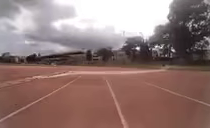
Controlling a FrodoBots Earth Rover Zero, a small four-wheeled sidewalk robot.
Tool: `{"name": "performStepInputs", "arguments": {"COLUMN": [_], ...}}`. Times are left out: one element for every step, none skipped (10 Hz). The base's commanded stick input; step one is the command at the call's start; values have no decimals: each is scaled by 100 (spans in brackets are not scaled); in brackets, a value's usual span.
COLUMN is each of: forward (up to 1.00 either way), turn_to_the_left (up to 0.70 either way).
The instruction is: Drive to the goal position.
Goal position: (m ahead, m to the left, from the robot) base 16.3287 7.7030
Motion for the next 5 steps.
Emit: {"name": "performStepInputs", "arguments": {"forward": [45, 45, 45, 45, 45], "turn_to_the_left": [0, 0, 0, 0, 0]}}
